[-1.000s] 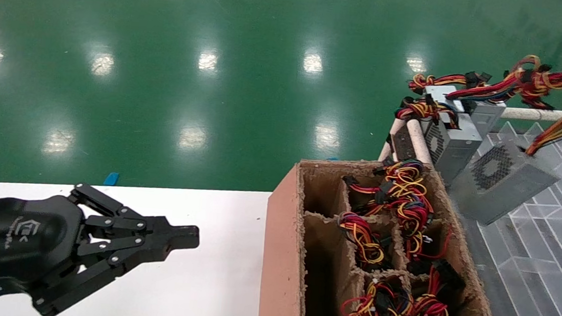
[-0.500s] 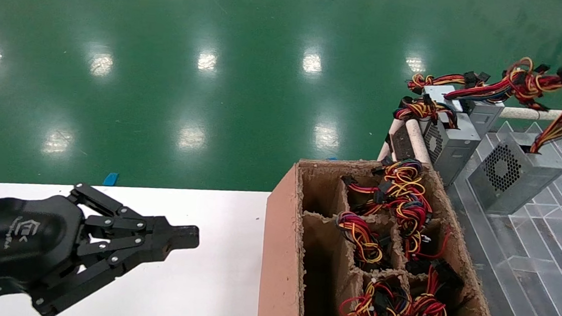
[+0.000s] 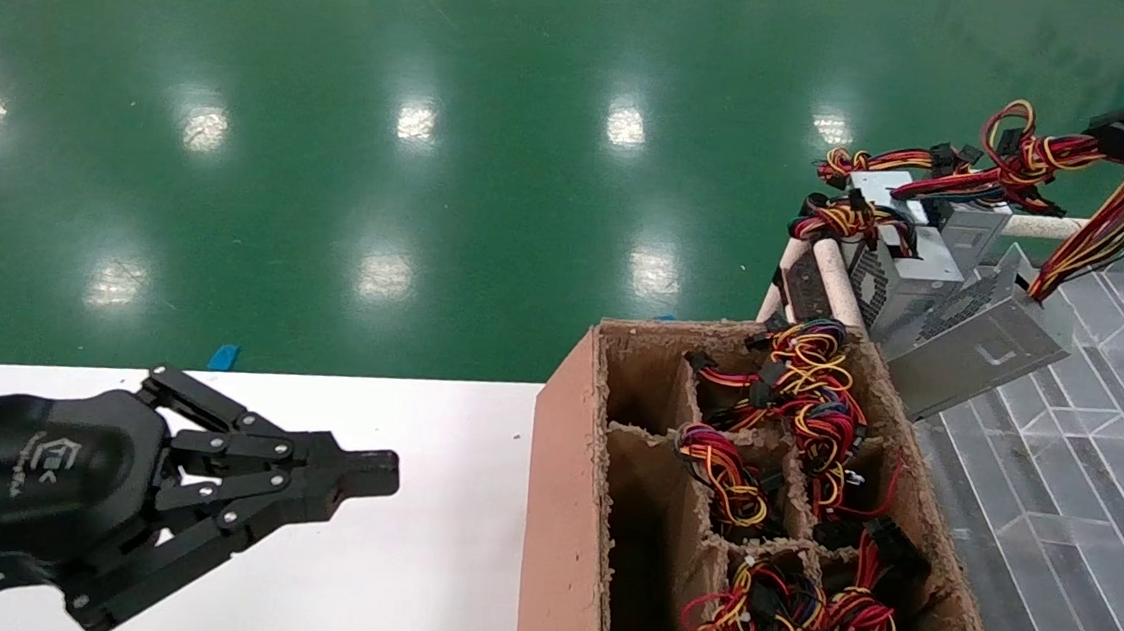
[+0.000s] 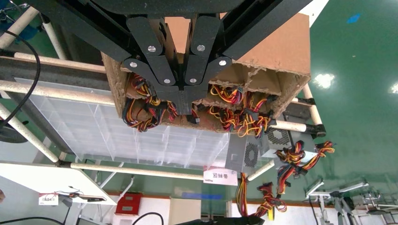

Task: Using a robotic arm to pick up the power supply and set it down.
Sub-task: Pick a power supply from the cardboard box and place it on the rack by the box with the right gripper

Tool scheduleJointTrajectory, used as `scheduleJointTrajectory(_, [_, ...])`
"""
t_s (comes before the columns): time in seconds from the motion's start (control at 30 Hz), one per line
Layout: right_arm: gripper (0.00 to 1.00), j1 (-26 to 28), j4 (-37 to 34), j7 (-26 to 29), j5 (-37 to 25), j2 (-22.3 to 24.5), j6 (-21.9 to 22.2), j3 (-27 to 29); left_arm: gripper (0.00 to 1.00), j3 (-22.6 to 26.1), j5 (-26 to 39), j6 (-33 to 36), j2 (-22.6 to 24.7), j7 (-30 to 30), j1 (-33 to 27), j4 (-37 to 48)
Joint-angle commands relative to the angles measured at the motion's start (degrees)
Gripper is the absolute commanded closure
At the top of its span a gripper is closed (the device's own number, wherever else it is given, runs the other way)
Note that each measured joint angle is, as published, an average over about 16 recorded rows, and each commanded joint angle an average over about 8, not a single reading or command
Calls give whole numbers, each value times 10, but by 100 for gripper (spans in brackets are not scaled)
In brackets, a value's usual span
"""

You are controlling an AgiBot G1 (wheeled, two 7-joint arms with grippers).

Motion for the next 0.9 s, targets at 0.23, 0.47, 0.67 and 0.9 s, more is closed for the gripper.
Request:
scheduleJointTrajectory(0.23, [100, 9, -9, -3, -2, -3, 27, -1, 100, 0, 0, 0, 0, 0, 0, 0])
scheduleJointTrajectory(0.47, [100, 7, -18, -4, -4, -12, 60, -2, 100, 0, 0, 0, 0, 0, 0, 0])
scheduleJointTrajectory(0.67, [100, -2, -29, -4, 0, -27, 101, 0, 100, 0, 0, 0, 0, 0, 0, 0])
scheduleJointTrajectory(0.9, [100, -13, -29, -2, 8, -56, 150, 6, 100, 0, 0, 0, 0, 0, 0, 0])
